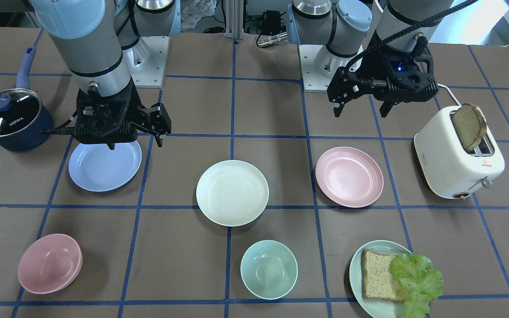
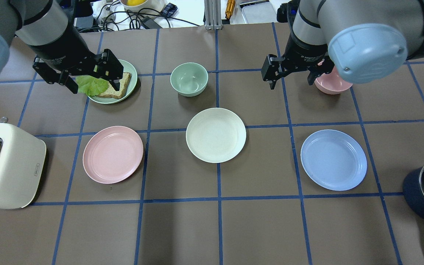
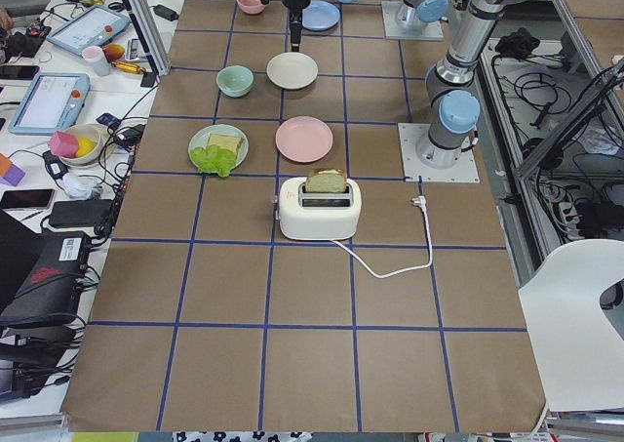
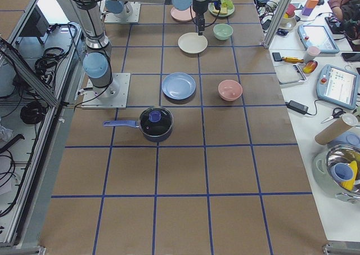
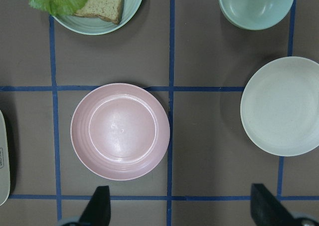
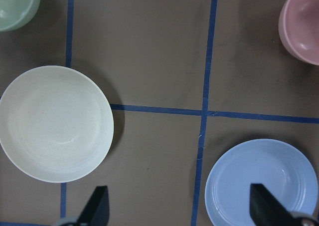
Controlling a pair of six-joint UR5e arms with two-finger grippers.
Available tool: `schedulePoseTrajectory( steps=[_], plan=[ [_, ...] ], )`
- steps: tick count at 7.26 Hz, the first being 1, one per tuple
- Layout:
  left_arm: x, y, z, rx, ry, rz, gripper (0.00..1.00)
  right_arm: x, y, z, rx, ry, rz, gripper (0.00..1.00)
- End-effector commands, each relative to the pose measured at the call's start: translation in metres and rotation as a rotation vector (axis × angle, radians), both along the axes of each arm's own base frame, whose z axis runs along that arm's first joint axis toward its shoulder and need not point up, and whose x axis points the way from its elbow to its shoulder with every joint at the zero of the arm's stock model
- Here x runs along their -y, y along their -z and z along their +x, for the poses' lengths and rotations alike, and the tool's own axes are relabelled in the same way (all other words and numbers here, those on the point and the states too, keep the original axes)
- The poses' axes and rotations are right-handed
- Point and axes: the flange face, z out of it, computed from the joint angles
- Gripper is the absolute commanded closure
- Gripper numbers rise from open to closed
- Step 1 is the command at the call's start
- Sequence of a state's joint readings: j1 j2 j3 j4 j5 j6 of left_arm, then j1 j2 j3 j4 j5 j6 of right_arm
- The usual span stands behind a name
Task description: Stack three plates with pink and blue
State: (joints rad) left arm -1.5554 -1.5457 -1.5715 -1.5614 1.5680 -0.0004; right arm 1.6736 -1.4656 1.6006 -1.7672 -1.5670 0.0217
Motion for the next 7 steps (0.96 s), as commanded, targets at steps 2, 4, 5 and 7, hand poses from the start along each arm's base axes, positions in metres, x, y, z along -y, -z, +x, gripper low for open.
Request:
schedulePoseTrajectory(
  steps=[2,4,5,7],
  plan=[
    [-0.001,0.003,-0.0005,-0.005,0.002,0.006,0.0,0.0065,0.0021,0.0001,-0.003,-0.009,-0.025,0.0],
    [-0.0018,0.0037,0.0002,0.003,0.005,0.008,0.0,0.0071,0.0022,0.0005,0.0,-0.002,-0.025,0.0],
    [-0.0014,0.0052,0.0004,0.004,0.005,0.011,0.0,0.0072,0.0043,0.0007,0.001,-0.006,-0.021,0.0],
    [-0.0017,0.0061,0.0004,0.004,0.008,0.014,0.0,0.0049,0.0005,0.0001,-0.002,-0.011,-0.026,0.0]
  ],
)
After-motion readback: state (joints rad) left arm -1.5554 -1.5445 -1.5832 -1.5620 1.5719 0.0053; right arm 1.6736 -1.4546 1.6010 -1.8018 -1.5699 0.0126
